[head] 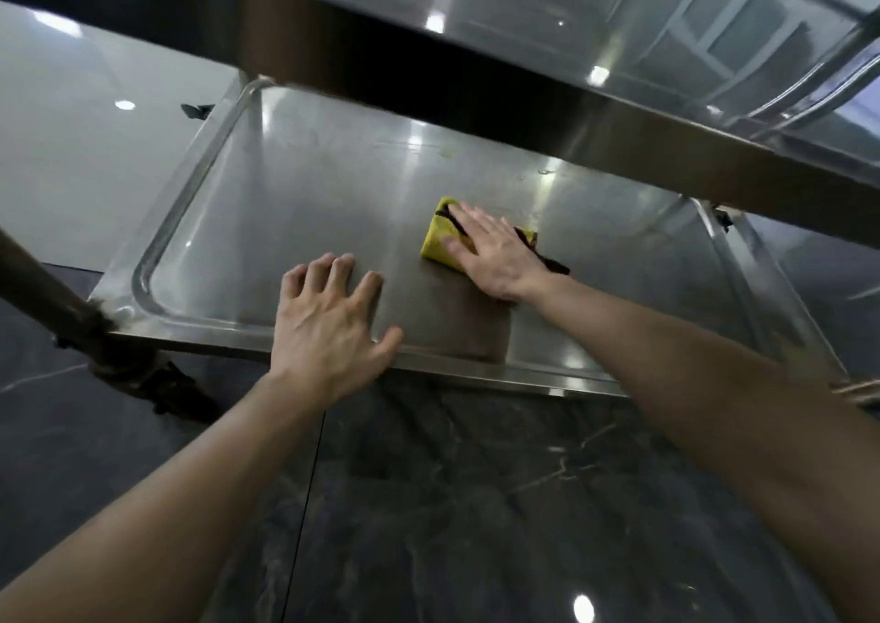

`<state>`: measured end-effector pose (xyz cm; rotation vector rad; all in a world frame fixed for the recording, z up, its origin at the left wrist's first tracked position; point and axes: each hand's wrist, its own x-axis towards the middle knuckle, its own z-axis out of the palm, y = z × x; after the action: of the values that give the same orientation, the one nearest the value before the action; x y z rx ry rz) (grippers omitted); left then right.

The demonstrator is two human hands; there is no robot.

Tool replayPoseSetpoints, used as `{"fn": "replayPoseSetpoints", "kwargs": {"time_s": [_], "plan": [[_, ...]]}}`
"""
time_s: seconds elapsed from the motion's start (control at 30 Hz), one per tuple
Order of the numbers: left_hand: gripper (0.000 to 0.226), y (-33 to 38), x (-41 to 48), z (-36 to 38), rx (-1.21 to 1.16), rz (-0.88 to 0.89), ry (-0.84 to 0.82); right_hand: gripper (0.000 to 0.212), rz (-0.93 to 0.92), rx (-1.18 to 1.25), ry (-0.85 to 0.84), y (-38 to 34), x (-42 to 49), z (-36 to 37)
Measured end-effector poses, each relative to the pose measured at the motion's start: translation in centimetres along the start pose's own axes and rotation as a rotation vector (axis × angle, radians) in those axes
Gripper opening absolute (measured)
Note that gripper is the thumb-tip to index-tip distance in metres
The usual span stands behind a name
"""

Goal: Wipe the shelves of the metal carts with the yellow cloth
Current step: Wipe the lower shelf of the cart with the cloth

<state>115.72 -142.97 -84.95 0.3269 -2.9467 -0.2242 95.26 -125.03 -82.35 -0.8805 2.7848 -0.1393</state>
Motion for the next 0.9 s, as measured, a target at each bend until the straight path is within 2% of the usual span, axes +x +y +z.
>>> {"fn": "replayPoseSetpoints", "kwargs": {"time_s": [0.13, 0.27, 0.37, 0.47, 0.53, 0.6, 0.77, 0.83, 0.9], "plan": [[0.064, 1.9, 0.6, 0.8, 0.049, -0.106, -0.017, 0.078, -0.045, 0.024, 0.103, -2.4, -4.8, 2.8], [0.054, 1.7, 0.3, 1.4, 0.012, -0.099, 0.039, 0.069, -0.25, 0.017, 0.088, -3.5, -13.9, 5.2], [0.052, 1.8, 0.4, 1.6, 0.017, -0.096, 0.041, 0.069, -0.238, -0.03, 0.105, -1.2, -8.9, 4.0], [0.053, 1.7, 0.4, 1.7, 0.023, -0.111, 0.048, 0.072, -0.056, -0.011, 0.107, 1.0, 0.9, 1.2], [0.053, 1.7, 0.4, 1.6, 0.019, -0.116, 0.053, 0.072, 0.027, -0.007, 0.124, 1.6, 3.4, 0.8], [0.052, 1.6, 0.4, 1.6, 0.005, -0.127, 0.064, 0.072, 0.001, 0.016, 0.137, 0.8, 1.4, 1.9], [0.052, 1.8, 0.3, 1.7, -0.006, -0.122, 0.077, 0.067, -0.229, 0.02, 0.172, -1.5, -14.3, 5.3], [0.057, 1.8, 0.1, 1.7, 0.002, -0.123, 0.066, 0.066, -0.231, 0.048, 0.151, -1.2, -14.8, 5.1], [0.059, 1.7, 0.1, 1.8, 0.014, -0.112, 0.063, 0.07, -0.195, 0.019, 0.149, -0.5, -10.2, 4.1]]}}
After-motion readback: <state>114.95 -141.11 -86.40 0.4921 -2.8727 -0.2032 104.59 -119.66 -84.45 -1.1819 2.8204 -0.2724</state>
